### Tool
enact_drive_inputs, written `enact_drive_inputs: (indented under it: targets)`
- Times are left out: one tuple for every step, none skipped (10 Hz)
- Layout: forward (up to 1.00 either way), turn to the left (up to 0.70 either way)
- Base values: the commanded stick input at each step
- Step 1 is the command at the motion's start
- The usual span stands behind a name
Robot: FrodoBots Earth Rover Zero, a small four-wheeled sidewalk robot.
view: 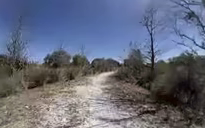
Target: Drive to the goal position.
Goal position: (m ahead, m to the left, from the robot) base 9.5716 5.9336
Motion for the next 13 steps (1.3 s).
enact_drive_inputs:
  targets:
    - [0.70, 0.00]
    - [0.70, 0.00]
    - [0.70, 0.00]
    - [0.70, 0.00]
    - [0.70, 0.00]
    - [0.70, 0.00]
    - [0.70, 0.00]
    - [0.70, 0.00]
    - [0.70, 0.00]
    - [0.70, 0.00]
    - [0.70, 0.00]
    - [0.70, 0.00]
    - [0.70, 0.00]
